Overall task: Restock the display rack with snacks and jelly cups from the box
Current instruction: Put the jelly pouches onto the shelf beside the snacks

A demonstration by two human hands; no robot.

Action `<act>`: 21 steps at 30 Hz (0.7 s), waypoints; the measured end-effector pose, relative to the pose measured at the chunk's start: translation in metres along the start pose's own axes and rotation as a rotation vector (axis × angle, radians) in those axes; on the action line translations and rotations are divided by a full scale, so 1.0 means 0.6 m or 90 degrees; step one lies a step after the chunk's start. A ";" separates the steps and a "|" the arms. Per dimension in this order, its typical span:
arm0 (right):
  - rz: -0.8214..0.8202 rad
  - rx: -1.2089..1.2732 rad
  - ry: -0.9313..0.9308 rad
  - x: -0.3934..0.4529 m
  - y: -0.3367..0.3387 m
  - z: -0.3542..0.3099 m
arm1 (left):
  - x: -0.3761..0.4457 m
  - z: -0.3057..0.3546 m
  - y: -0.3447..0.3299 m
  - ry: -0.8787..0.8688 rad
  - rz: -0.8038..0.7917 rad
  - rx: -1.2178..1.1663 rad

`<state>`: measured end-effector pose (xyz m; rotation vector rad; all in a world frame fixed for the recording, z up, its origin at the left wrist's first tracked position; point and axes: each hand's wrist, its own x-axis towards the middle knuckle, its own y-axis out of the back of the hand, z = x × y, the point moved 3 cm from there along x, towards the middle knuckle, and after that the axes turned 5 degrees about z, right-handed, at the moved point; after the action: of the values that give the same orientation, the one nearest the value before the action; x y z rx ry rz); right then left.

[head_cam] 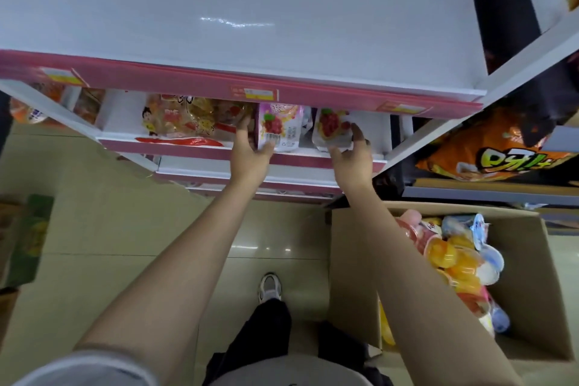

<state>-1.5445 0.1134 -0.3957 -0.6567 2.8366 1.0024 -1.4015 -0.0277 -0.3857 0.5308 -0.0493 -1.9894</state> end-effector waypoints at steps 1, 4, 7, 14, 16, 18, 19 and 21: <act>0.007 -0.020 0.015 -0.004 0.000 0.006 | -0.001 -0.009 -0.001 0.016 -0.010 -0.033; 0.083 -0.158 0.123 -0.019 0.003 0.019 | -0.001 -0.018 -0.012 0.018 -0.035 -0.075; 0.061 -0.283 0.240 -0.033 -0.006 0.021 | 0.001 -0.013 -0.026 0.013 -0.039 -0.073; -0.165 -0.460 0.177 -0.017 -0.018 0.026 | -0.004 -0.012 -0.026 0.072 -0.062 -0.086; -0.114 -0.337 0.170 -0.020 -0.008 0.007 | -0.010 -0.017 -0.018 0.090 -0.073 -0.111; -0.043 -0.157 0.188 -0.039 0.002 -0.011 | -0.016 -0.020 -0.009 0.097 -0.095 -0.138; -0.050 -0.072 0.172 -0.052 0.003 -0.019 | -0.020 -0.020 -0.005 0.101 -0.109 -0.150; -0.129 0.055 0.093 -0.079 -0.006 -0.034 | -0.030 -0.019 0.004 0.104 -0.138 -0.157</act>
<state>-1.4981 0.1160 -0.3725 -1.0213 2.8404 0.8268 -1.3884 -0.0110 -0.3894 0.5537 0.3633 -2.1160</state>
